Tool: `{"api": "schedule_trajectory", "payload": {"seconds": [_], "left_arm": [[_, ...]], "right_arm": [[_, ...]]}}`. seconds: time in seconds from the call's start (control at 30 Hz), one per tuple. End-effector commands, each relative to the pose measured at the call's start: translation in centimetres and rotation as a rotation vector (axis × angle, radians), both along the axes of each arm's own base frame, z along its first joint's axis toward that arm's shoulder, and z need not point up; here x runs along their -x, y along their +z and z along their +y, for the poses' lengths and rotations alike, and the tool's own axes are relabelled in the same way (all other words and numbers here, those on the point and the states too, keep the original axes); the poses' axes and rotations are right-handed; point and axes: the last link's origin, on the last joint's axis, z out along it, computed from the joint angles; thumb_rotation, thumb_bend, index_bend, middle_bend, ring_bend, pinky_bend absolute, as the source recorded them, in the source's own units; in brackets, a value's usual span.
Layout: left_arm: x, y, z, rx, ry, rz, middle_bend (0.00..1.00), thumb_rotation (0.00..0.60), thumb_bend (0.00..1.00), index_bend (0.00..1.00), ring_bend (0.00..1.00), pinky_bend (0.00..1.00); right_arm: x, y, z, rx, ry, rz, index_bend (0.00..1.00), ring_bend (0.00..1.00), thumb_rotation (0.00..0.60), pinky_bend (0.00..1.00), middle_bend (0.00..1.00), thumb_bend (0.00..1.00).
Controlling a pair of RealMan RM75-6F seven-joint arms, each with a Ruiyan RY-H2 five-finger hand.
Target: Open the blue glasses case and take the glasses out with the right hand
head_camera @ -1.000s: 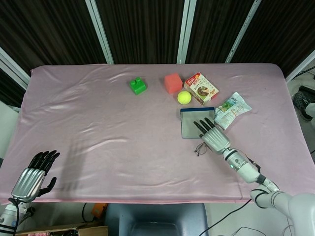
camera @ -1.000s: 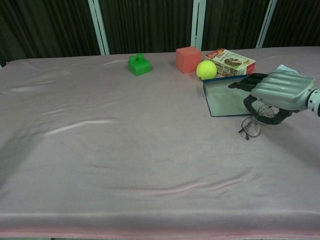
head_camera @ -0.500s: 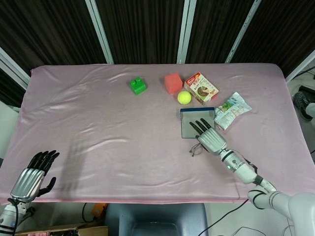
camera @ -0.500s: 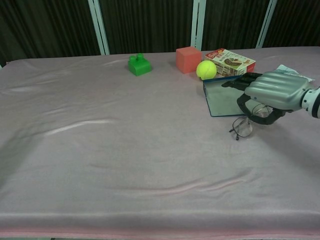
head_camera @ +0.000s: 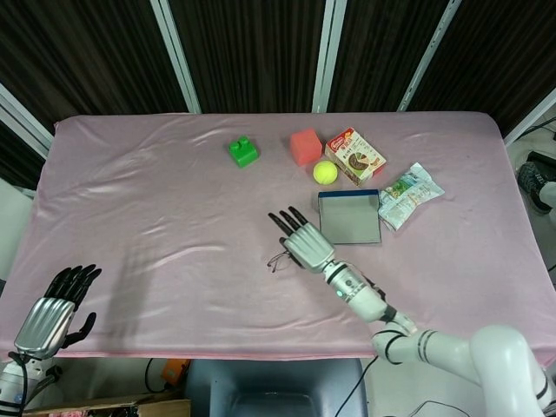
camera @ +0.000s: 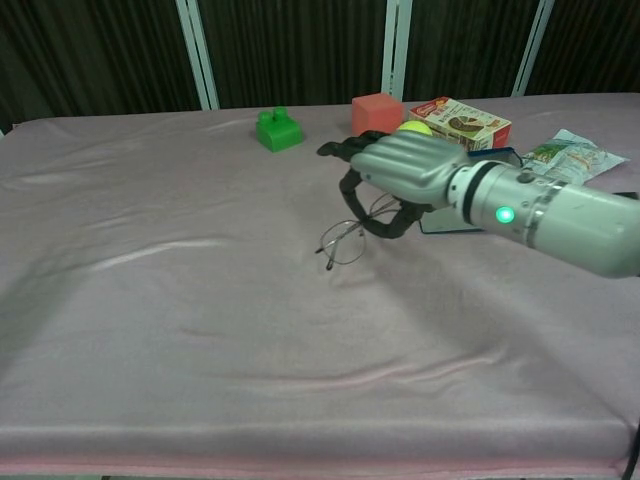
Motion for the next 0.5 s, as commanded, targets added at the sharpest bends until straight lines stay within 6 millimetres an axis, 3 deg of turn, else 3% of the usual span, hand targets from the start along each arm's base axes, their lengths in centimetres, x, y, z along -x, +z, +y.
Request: {"api": "schedule_trajectory", "payload": {"seconds": [0.03,0.17,0.37,0.5], "left_arm": [[0.0,0.3,-0.1,-0.003,-0.005,-0.008,0.04,0.600,0.43,0.00,0.00,0.06],[0.1,0.5,-0.2,-0.003,-0.008,-0.015,0.04,0.600,0.43,0.00,0.00,0.06],[0.1,0.5,-0.2,0.000,-0.007,-0.016,0.04,0.600,0.43,0.00,0.00,0.06],[0.1,0.4,-0.2,0.001,-0.010,-0.014,0.04,0.600,0.43,0.00,0.00,0.06]], "right_arm": [[-6.4,-5.8,0.8,0.019,0.015,0.049,0.68,0.00,0.600,0.00,0.06,0.60],[-7.5,-7.1,0.8,0.045,0.005,0.062,0.65,0.00,0.600,0.00,0.06,0.60],[-7.6,-7.6,0.2,0.073,-0.034,0.074,0.59,0.00,0.600,0.00,0.06,0.60],[-7.5,-7.1,-0.1,0.083,-0.045,0.059,0.43,0.00,0.600,0.00,0.07,0.60]]}}
